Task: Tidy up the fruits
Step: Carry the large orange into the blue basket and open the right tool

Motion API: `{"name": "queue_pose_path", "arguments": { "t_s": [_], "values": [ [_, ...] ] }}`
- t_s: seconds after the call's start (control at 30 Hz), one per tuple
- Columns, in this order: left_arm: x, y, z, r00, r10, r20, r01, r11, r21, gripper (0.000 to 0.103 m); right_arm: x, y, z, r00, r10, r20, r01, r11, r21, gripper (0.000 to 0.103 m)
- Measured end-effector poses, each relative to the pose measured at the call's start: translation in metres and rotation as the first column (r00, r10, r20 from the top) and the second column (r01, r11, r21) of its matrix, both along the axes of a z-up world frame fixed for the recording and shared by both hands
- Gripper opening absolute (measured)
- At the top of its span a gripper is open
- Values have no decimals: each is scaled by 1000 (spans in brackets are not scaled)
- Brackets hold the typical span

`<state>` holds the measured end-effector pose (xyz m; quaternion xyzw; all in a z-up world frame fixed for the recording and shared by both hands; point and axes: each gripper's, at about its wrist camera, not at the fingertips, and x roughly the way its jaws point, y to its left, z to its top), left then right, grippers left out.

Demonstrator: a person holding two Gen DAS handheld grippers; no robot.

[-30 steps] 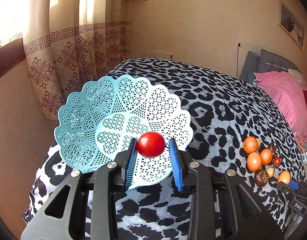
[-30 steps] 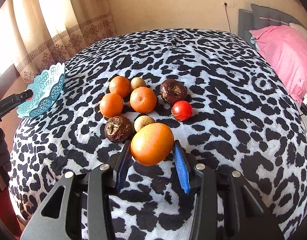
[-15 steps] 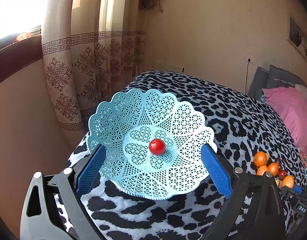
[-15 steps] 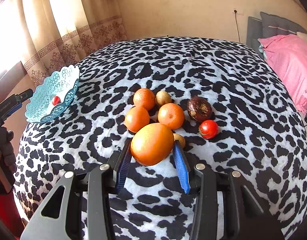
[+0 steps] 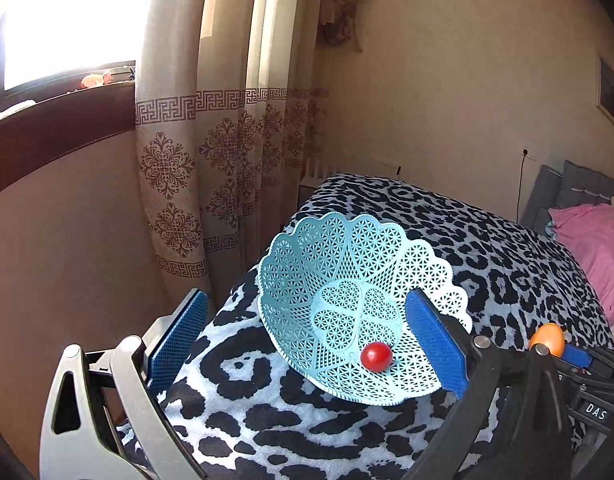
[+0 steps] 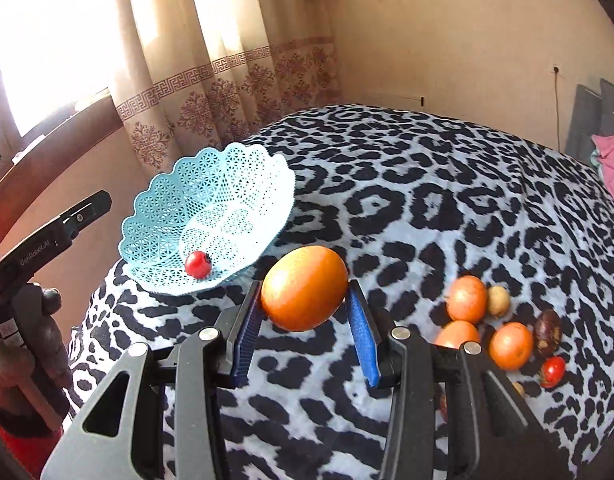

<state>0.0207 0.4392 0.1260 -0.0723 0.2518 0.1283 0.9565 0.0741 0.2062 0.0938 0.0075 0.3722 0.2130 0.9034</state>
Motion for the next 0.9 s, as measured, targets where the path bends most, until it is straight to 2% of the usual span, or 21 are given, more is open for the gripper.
{"name": "queue_pose_path", "arguments": {
  "t_s": [0.2,0.4,0.6,0.9],
  "values": [
    [-6,7,6,999,34,12,-34,999,11,100,20,48,5,998,65,8,-65,998,-16,42],
    [-9,9,11,999,29,23,-29,1000,4,100,39,71,-1,998,69,-11,-69,997,-28,42],
    [-8,12,9,999,34,13,-34,999,-15,100,48,75,-9,998,59,-32,-60,998,-20,43],
    [-7,9,7,1000,27,7,-27,1000,-12,100,40,60,-1,999,38,-19,-37,999,22,44]
  ]
}}
